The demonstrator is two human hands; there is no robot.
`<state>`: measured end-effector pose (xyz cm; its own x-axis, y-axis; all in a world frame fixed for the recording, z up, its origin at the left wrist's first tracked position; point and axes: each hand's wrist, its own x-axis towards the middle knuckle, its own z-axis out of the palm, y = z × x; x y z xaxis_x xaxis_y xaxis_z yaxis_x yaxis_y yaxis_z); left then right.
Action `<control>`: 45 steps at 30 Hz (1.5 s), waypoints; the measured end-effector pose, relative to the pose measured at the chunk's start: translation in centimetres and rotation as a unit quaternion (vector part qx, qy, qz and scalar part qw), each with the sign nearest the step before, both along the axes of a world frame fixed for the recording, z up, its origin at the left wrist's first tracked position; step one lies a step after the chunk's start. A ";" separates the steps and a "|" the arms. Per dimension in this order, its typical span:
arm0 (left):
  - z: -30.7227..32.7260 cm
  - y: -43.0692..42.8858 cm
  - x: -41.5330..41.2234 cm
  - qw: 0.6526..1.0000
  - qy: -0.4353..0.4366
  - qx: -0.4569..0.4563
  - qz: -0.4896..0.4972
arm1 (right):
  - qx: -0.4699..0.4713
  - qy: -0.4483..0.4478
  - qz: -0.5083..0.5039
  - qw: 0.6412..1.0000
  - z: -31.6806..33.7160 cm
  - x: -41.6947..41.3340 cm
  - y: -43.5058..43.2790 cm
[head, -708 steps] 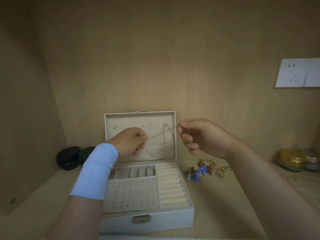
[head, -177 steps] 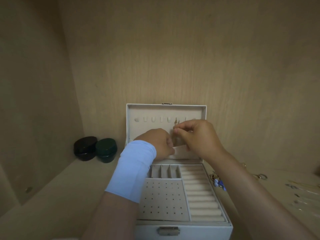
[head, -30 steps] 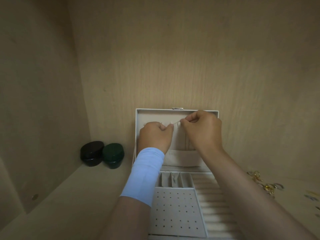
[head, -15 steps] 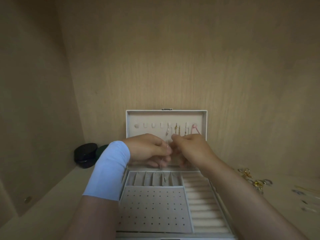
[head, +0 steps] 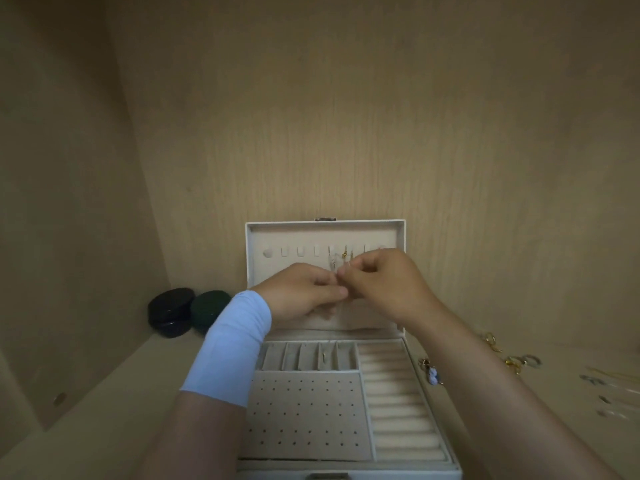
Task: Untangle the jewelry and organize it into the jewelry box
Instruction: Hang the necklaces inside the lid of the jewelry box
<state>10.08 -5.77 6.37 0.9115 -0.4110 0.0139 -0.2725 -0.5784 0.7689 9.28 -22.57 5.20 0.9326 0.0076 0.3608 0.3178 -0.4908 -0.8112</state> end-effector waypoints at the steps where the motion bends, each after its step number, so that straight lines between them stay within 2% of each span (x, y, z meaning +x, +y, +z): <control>1: -0.2 -0.3 0.0 1.000 0.000 -0.015 0.000 | 0.000 -0.008 -0.006 1.000 0.1 0.0 -0.2; 4: -0.5 -0.2 0.0 0.999 0.018 -0.045 -0.004 | 0.023 -0.019 -0.008 1.000 0.2 -0.1 -0.5; 8: -0.3 -0.3 -0.2 0.999 0.037 -0.023 -0.020 | 0.050 -0.021 0.014 0.998 0.3 -0.3 -0.1; 11: -0.1 -0.6 -0.5 0.999 0.035 0.008 -0.011 | 0.041 -0.014 0.022 0.999 0.3 -0.2 0.1; 13: 0.1 -0.4 -0.5 1.000 0.030 -0.003 0.005 | 0.004 -0.002 0.008 1.000 0.3 -0.1 -0.2; 15: 0.5 0.3 -0.4 0.999 -0.002 0.000 0.033 | -0.080 0.048 0.010 0.996 0.6 -0.2 -0.7; 17: 0.9 0.7 -0.2 0.998 -0.039 0.005 0.055 | -0.119 0.115 0.053 0.985 0.6 -0.8 -0.6; 21: 1.3 0.8 -0.3 0.997 -0.061 0.001 0.044 | -0.062 0.166 0.133 0.975 0.0 -1.7 0.9; 27: 1.3 1.2 -0.2 0.994 -0.078 -0.039 0.064 | 0.020 0.123 0.096 0.987 -0.3 -1.5 0.9; 30: 1.2 1.6 0.0 0.993 -0.082 0.029 0.084 | 0.047 0.088 0.063 0.993 0.2 -1.1 0.6; 34: 0.9 1.6 -0.2 0.984 -0.060 0.136 0.097 | 0.021 -0.001 0.027 0.999 0.5 0.0 0.3; 38: 1.0 0.8 -0.5 0.966 -0.043 0.237 0.093 | 0.046 -0.010 0.034 0.998 0.6 0.4 0.4; 45: 0.8 0.8 -0.2 0.969 -0.036 0.222 0.097 | 0.076 -0.053 0.025 0.995 0.3 1.1 1.0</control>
